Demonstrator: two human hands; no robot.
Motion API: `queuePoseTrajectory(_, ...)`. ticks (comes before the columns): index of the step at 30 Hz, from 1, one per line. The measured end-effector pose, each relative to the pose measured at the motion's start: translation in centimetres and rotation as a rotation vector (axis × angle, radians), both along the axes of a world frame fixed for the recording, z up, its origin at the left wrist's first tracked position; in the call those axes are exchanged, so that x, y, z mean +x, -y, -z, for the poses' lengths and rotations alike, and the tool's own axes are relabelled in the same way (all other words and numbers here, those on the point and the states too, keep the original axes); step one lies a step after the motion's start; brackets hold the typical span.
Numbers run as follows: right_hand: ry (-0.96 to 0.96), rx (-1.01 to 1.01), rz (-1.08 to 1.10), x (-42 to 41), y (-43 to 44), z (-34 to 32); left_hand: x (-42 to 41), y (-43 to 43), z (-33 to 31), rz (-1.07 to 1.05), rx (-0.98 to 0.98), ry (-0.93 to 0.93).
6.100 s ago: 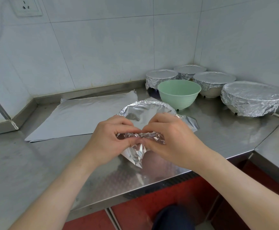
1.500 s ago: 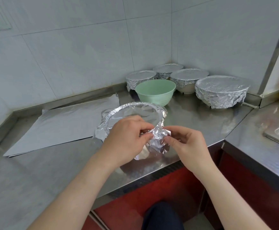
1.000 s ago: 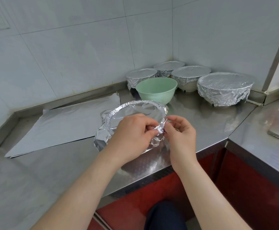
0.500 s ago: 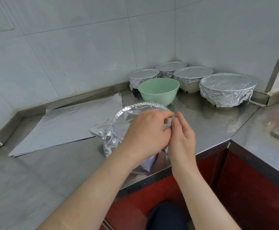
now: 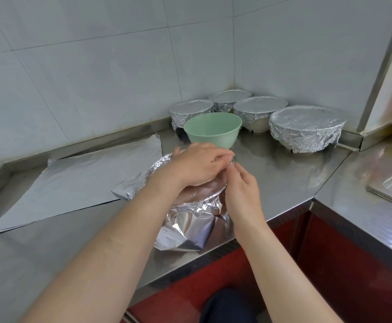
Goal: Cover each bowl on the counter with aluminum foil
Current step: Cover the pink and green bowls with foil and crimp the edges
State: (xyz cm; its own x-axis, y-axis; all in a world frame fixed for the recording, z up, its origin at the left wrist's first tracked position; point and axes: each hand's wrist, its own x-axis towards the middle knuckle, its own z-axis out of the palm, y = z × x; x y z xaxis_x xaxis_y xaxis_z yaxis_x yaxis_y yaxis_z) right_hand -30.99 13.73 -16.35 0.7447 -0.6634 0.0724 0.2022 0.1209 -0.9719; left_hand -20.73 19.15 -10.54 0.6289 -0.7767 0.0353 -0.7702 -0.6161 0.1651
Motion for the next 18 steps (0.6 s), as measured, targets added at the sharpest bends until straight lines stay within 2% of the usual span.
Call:
queuePoseTrajectory(4,-0.008,0.048,0.026,0.6,-0.4,0.0,-0.3,0.0,-0.2,-0.042,0.019,-0.012)
queuePoseTrajectory(9,0.005,-0.025,0.099,1.4,-1.1,0.2,-0.4,0.1,-0.1,-0.033,0.046,-0.016)
queuePoseTrajectory(12,-0.029,-0.028,0.031,1.6,-0.5,0.1,0.4,0.1,0.3,-0.029,0.059,-0.014)
queuePoseTrajectory(16,-0.174,-0.141,-0.066,1.0,1.3,0.2,0.9,-0.2,0.0,0.089,-0.161,-0.017)
queuePoseTrajectory(18,-0.32,-0.373,0.045,-0.2,2.6,-0.3,0.7,-0.4,-0.8,0.177,-0.264,-0.033)
